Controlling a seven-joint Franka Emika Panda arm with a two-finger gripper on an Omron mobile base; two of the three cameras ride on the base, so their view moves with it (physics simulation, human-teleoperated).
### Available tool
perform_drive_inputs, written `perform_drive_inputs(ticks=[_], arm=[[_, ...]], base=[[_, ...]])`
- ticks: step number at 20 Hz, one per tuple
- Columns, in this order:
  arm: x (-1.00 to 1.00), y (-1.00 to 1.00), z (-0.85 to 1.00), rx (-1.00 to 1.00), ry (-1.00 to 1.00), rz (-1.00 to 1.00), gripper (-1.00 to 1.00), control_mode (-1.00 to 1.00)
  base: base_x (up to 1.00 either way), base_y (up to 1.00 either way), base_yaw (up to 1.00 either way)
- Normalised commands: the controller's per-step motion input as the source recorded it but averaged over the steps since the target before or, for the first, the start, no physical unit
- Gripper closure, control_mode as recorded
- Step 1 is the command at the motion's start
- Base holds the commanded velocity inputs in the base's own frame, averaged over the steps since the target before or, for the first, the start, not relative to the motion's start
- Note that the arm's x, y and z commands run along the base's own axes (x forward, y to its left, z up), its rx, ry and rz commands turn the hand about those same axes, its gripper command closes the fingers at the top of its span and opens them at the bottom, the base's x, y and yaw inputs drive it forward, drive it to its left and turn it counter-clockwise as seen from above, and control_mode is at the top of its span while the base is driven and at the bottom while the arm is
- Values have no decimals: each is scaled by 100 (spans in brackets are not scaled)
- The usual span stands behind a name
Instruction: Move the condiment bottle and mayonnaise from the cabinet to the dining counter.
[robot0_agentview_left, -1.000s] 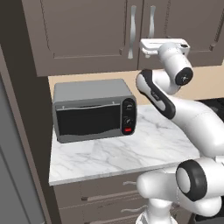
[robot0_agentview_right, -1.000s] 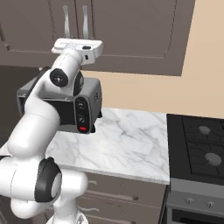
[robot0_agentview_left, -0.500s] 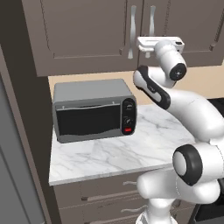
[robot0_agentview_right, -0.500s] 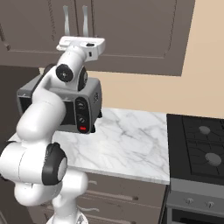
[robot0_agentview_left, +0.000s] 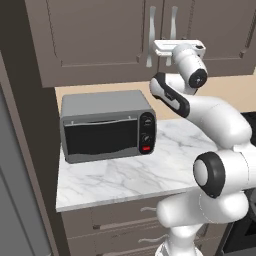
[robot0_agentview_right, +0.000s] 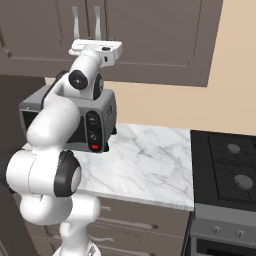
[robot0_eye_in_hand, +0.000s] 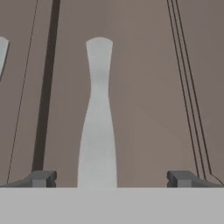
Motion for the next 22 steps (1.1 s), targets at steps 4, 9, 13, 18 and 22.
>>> perform_drive_inputs(ticks=[4, 9, 13, 18, 22], arm=[[39, 0, 0, 0, 0, 0, -100, -100], [23, -4, 0, 0, 0, 0, 100, -100], [1, -43, 0, 0, 0, -2, 100, -100], [-13, -74, 1, 0, 0, -3, 100, -100], [-46, -90, 0, 0, 0, -3, 100, -100]], base=[[0, 0, 0], [0, 0, 0], [0, 0, 0], [0, 0, 0], [0, 0, 0]])
